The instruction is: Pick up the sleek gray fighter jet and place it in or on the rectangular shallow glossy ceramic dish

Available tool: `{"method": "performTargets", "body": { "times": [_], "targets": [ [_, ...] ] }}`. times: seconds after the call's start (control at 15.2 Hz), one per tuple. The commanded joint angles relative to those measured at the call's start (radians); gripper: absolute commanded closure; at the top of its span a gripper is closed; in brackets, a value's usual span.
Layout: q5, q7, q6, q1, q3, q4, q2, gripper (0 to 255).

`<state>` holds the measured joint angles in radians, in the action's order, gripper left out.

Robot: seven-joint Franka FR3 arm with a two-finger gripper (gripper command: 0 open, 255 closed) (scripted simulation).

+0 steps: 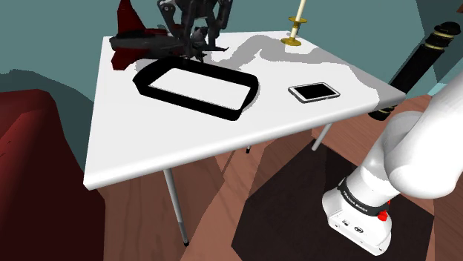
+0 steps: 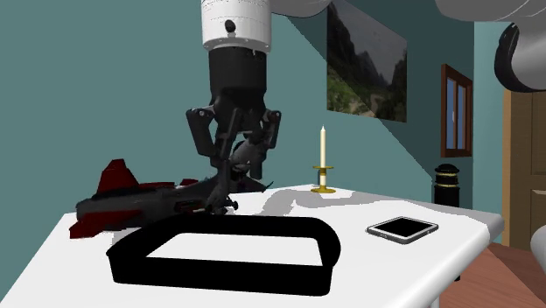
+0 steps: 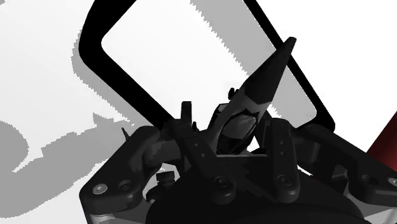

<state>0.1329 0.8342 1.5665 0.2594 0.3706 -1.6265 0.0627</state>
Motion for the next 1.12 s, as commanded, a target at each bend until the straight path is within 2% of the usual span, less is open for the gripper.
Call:
{"method": "performTargets", "body": {
  "times": [0.0,0.33,0.86,0.92,1.06],
  "targets": [
    [-0.002,0.002,0.03,-0.001,-0.001,-0.036,0.006,255],
    [-0.006,0.008,0.1,-0.002,-0.003,-0.118,0.02,255],
    [-0.007,0.008,0.104,-0.002,-0.003,-0.123,0.02,255],
    [-0.007,0.008,0.104,-0.002,-0.003,-0.123,0.02,0],
    [-0.007,0.008,0.104,-0.002,-0.003,-0.123,0.02,0]
  ]
}}
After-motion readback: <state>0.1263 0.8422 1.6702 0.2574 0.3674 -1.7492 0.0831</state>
